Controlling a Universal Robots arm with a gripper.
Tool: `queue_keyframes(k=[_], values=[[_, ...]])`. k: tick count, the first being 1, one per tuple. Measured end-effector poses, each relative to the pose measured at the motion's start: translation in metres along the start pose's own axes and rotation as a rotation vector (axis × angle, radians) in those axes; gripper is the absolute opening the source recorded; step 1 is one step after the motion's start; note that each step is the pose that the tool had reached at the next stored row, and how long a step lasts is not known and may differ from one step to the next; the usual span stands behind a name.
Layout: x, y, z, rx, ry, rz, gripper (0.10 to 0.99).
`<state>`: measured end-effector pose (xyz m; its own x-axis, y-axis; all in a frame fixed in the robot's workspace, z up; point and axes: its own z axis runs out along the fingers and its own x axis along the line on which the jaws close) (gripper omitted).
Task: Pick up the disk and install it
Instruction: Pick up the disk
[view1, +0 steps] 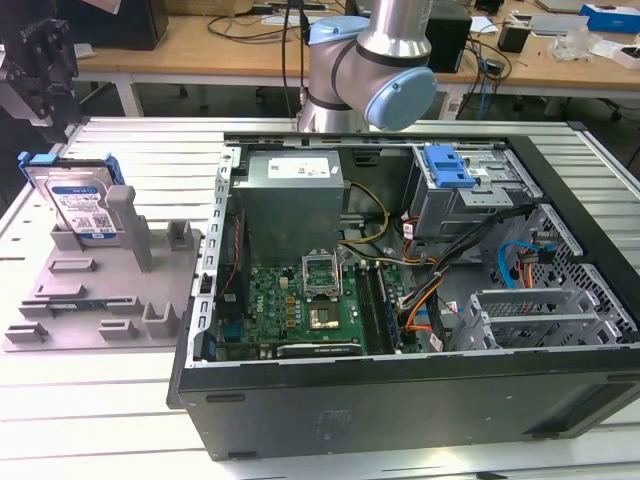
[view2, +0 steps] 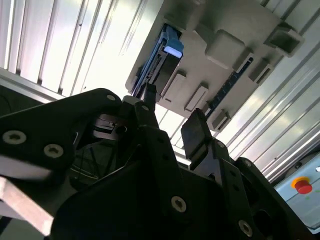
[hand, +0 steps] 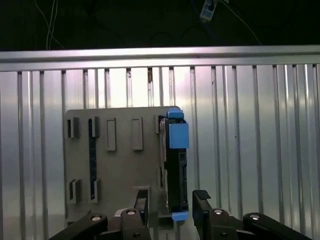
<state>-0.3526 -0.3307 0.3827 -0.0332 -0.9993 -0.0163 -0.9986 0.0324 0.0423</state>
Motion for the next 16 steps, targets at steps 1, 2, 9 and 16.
queue_keyframes(k=[1,2,9,16], values=[[0.0000,0.0000,0.0000,0.000,0.0001,-0.001,0.482],[0.0001,0.0000,0.0000,0.000,0.0001,-0.001,0.482],[-0.0146,0.0125,0.0046,0.011,-0.0002,-0.003,0.482],[-0.0141,0.0255,0.0092,0.012,0.0010,-0.036,0.482]])
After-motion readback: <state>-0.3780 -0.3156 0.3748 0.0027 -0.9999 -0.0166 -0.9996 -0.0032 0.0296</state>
